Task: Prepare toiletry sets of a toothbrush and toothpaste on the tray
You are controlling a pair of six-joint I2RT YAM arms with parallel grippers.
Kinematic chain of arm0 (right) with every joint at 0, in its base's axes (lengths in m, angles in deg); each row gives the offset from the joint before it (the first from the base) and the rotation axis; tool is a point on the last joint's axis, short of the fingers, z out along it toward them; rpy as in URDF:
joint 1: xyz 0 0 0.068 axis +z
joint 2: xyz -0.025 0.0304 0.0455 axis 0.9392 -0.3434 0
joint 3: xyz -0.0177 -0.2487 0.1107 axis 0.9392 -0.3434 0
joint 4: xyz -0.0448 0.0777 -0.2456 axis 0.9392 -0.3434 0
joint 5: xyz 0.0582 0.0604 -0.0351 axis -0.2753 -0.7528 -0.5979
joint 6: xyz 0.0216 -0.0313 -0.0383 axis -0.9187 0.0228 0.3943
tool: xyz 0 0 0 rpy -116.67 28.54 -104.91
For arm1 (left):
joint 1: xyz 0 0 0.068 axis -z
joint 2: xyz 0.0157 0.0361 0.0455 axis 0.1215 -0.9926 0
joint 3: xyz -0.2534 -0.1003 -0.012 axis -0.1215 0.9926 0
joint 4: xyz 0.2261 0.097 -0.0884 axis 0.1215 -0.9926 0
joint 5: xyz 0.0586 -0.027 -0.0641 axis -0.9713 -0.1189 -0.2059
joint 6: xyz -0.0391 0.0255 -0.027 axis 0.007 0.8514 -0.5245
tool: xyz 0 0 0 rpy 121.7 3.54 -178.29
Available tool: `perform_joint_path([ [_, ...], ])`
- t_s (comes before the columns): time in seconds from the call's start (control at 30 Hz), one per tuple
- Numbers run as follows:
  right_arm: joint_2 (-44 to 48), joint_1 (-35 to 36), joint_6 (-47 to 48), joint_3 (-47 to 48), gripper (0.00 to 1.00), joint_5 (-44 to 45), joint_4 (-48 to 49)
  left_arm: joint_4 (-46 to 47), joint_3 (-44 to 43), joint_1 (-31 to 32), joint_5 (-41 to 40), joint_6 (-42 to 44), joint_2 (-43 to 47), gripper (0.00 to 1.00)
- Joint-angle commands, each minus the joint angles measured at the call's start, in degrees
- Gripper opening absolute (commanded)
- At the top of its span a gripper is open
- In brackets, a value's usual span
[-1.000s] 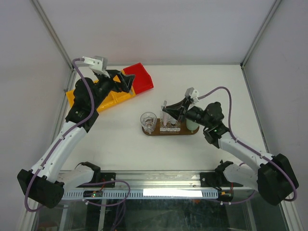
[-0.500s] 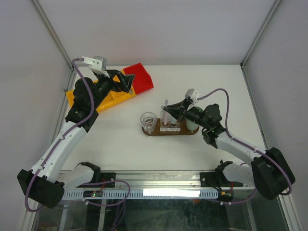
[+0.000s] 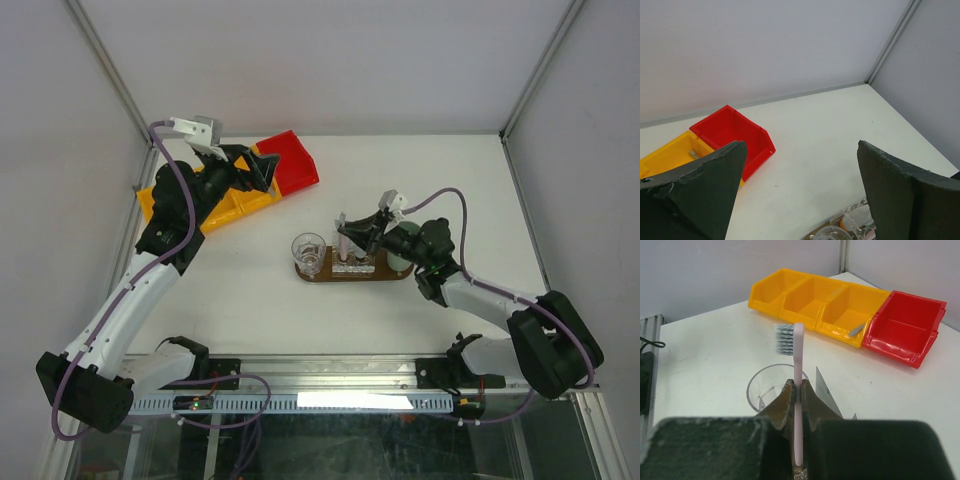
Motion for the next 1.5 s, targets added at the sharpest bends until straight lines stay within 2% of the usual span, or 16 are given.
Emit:
perform_joint_path([
  [0.0,-1.34,-0.23,2.88,-0.39,0.0,-1.49,6.46,3.24,0.29,-0.58,0.39,-0.35,0.72,0.96],
  [0.2,-3.74,-0.2,2.98,-3.76,0.0,-1.45,14.64,3.24,0.35,-0.57,0.46,-0.43,0.9,0.96],
  [0.63,-7.59,-0.18,2.82,-5.28,0.0,0.42,19.88,3.33,0.32,-0.66,0.61,-0.53,1.15,0.96],
  [1.47,-12.1,-0.66,2.91,-6.88,0.04,2.03,23.51,3.31,0.35,-0.75,0.6,-0.37,1.43,0.96],
])
